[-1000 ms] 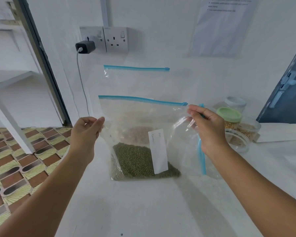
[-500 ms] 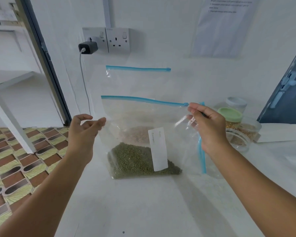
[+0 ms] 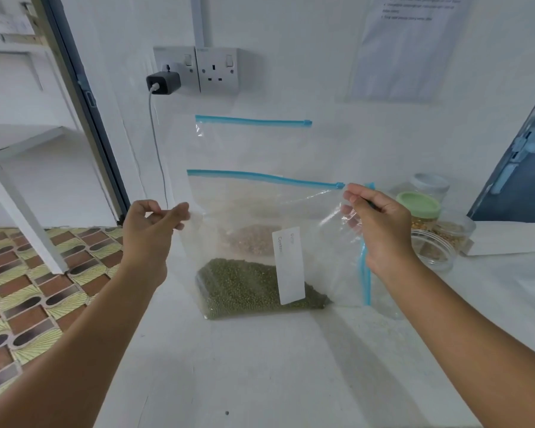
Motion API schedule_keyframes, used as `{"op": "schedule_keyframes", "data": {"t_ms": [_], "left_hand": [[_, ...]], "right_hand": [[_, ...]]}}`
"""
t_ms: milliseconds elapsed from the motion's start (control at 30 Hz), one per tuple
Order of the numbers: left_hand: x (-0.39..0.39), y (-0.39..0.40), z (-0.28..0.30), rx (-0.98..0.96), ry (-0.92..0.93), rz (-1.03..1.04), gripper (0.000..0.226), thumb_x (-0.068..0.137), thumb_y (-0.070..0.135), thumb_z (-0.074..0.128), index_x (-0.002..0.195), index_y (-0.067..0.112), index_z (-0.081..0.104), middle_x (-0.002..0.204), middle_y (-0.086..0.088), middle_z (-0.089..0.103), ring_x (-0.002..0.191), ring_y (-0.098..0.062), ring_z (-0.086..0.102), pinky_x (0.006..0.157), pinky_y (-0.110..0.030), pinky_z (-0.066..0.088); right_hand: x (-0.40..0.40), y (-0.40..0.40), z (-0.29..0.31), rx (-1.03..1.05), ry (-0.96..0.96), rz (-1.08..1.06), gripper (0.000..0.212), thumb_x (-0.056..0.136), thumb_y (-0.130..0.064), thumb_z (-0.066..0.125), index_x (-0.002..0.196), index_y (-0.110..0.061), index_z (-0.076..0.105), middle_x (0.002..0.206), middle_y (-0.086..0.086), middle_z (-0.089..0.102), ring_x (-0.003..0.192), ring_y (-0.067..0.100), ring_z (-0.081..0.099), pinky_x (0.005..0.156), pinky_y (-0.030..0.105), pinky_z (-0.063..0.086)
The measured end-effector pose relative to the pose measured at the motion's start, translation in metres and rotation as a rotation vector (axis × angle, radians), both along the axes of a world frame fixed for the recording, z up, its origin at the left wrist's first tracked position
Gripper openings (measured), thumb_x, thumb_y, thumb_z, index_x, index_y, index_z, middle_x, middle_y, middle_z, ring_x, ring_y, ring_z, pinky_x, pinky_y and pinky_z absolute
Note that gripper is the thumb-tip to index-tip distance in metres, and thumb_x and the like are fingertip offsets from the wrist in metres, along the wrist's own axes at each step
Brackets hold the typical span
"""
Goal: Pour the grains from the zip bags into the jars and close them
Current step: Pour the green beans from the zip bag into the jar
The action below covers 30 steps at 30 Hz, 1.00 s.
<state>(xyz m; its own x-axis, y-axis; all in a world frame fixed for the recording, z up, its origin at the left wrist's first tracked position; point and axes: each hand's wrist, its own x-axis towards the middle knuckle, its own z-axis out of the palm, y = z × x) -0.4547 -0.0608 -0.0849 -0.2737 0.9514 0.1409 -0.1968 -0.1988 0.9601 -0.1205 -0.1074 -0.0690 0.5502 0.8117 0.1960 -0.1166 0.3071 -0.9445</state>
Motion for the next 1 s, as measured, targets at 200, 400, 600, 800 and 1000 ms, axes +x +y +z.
{"op": "schedule_keyframes", "data": {"t_ms": [200,400,600,800,1000], "left_hand": [[-0.002,-0.008,-0.012,-0.032,0.009,-0.156,0.027,0.093,0.016,0.077,0.107,0.020,0.054,0.081,-0.002,0.076,0.090,-0.013,0.072,0.090,-0.030,0.048],[-0.004,-0.010,-0.006,0.062,-0.009,-0.100,0.034,0.090,-0.001,0.075,0.100,0.024,0.054,0.088,-0.007,0.077,0.090,-0.017,0.071,0.092,-0.031,0.044],[-0.008,-0.008,-0.008,0.103,0.026,-0.132,0.028,0.097,-0.002,0.068,0.099,0.024,0.058,0.089,0.001,0.078,0.092,-0.011,0.069,0.094,-0.030,0.045],[-0.023,-0.029,-0.032,0.034,0.269,-0.392,0.037,0.072,0.051,0.088,0.101,0.030,0.079,0.109,-0.002,0.070,0.112,-0.007,0.061,0.108,-0.032,0.036],[-0.006,-0.031,-0.033,-0.053,0.295,-0.503,0.047,0.075,0.057,0.084,0.116,0.035,0.080,0.135,0.011,0.069,0.128,0.004,0.058,0.116,-0.033,0.034]], "right_hand": [[0.003,0.001,-0.013,-0.037,-0.005,-0.016,0.021,0.096,-0.002,0.069,0.109,-0.014,0.080,0.099,0.006,0.079,0.079,0.013,0.072,0.067,0.020,0.056],[0.000,0.002,-0.006,-0.013,-0.006,-0.022,0.022,0.097,-0.002,0.068,0.105,-0.018,0.080,0.095,-0.001,0.080,0.080,0.014,0.073,0.067,0.021,0.055],[-0.005,-0.002,-0.012,-0.028,-0.040,-0.004,0.026,0.100,-0.002,0.063,0.106,-0.022,0.079,0.103,0.001,0.080,0.084,0.013,0.075,0.070,0.022,0.057],[-0.004,-0.004,-0.019,-0.042,-0.048,0.005,0.027,0.101,-0.002,0.061,0.109,-0.021,0.078,0.104,0.000,0.080,0.083,0.011,0.075,0.072,0.022,0.058],[-0.007,-0.002,-0.016,-0.030,-0.059,0.013,0.025,0.099,-0.004,0.065,0.107,-0.023,0.079,0.102,-0.003,0.080,0.088,0.014,0.075,0.076,0.026,0.058]]}}
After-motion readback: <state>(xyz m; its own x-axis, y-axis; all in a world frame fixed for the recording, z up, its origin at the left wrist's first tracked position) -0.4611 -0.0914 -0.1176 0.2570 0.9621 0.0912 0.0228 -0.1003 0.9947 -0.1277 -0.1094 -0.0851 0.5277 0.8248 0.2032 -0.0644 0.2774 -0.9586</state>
